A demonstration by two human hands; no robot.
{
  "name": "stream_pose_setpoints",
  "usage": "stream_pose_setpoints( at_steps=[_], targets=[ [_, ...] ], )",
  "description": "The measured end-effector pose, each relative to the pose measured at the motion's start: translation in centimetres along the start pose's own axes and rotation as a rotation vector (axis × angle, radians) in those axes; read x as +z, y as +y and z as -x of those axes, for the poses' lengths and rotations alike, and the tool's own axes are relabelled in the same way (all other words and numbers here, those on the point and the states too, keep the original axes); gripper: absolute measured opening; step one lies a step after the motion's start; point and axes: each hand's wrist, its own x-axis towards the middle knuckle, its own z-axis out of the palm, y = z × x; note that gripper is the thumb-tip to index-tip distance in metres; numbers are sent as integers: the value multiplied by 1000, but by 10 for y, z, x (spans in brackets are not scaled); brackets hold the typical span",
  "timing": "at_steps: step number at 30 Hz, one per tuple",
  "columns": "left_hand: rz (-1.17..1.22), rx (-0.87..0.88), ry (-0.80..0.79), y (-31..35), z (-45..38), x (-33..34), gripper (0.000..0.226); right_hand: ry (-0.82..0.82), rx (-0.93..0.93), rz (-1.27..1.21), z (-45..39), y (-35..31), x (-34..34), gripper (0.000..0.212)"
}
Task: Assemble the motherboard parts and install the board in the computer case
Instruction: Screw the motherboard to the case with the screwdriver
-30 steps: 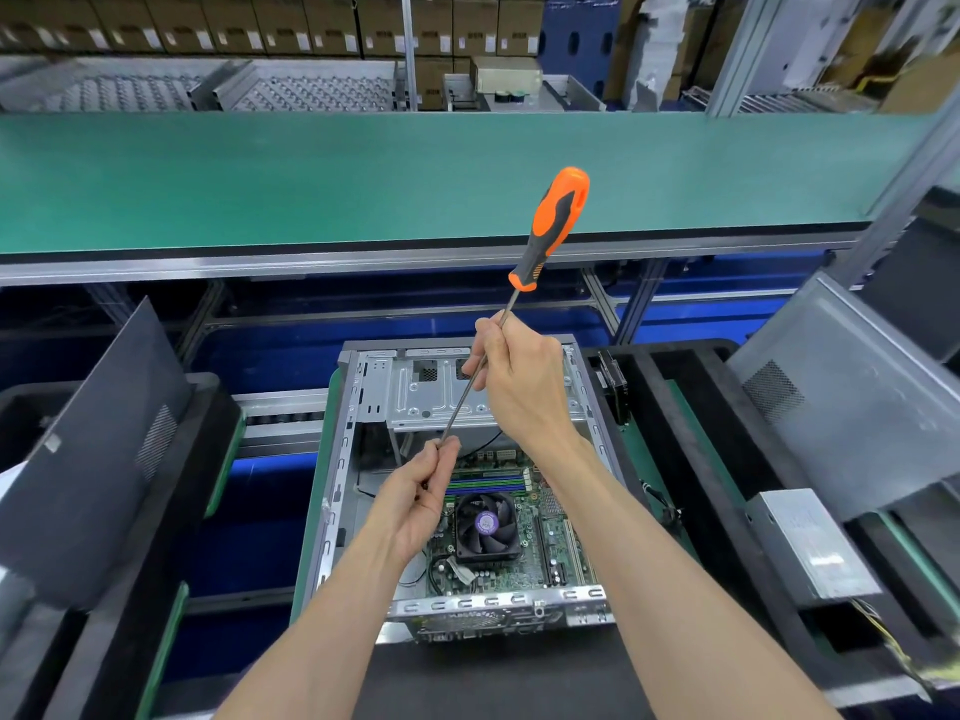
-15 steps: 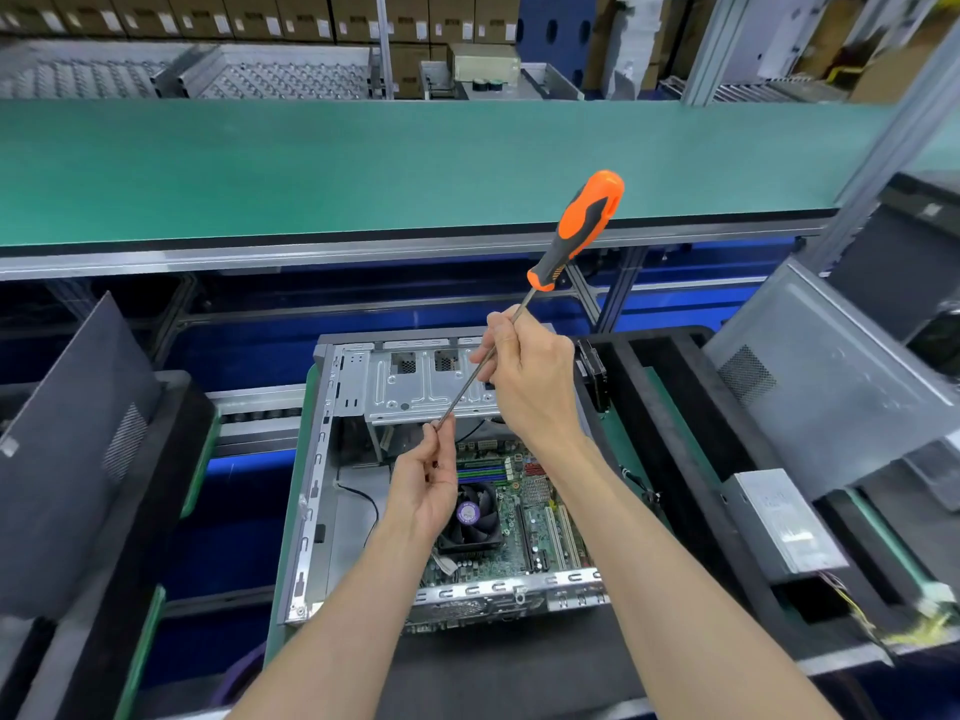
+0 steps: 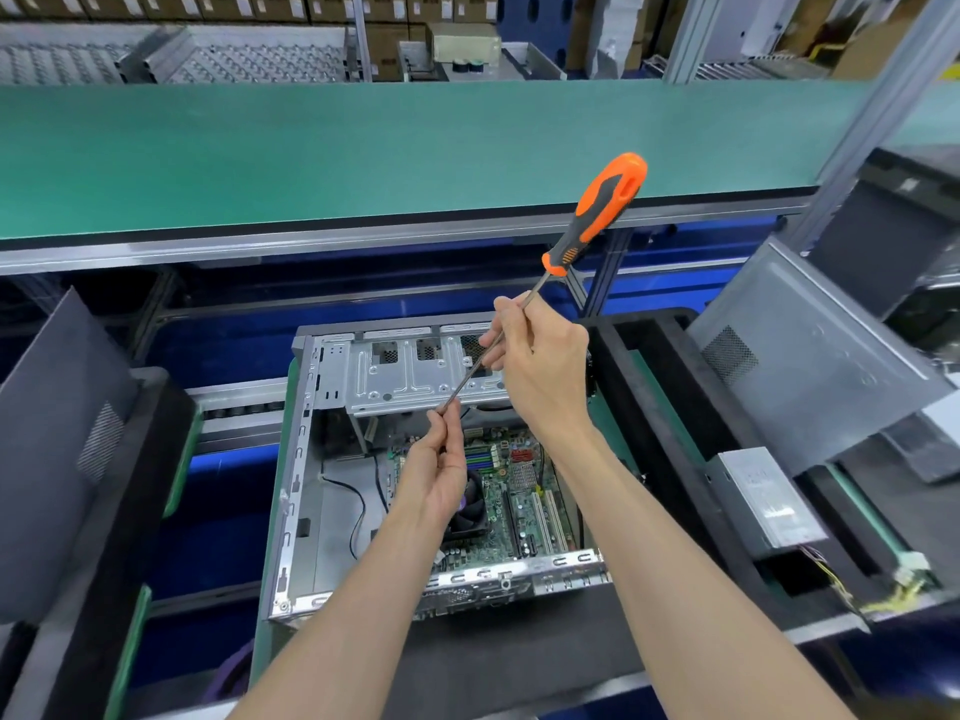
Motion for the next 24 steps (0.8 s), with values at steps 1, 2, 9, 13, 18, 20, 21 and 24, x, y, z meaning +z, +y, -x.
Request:
stream_pose_setpoints(
  at_steps=[1, 2, 9, 13, 18, 20, 21, 24],
  targets=[
    [12, 3, -2, -1, -1, 0, 18, 8, -2, 4, 0, 1, -1, 27],
    [19, 3, -5, -1, -1, 0, 17, 13, -4, 6, -1, 2, -1, 27],
    [-27, 8, -39, 4, 0, 2, 20, 24, 1, -10, -9, 5, -3, 29],
    [-91, 16, -74, 4, 0, 2, 25, 23, -22, 6, -13, 5, -4, 31],
    [-214, -56, -49, 17, -2, -7, 45, 14, -48, 44, -14, 5, -5, 30],
    [-361, -13, 57, 25, -3, -10, 42, 8, -65, 62, -14, 6, -8, 29],
    [-454, 46, 124, 28, -5, -10, 36, 2, -72, 75, -14, 8, -9, 29],
    [-785, 207, 252, 38, -11, -11, 22, -37, -87, 154, -10, 16, -11, 29]
  ],
)
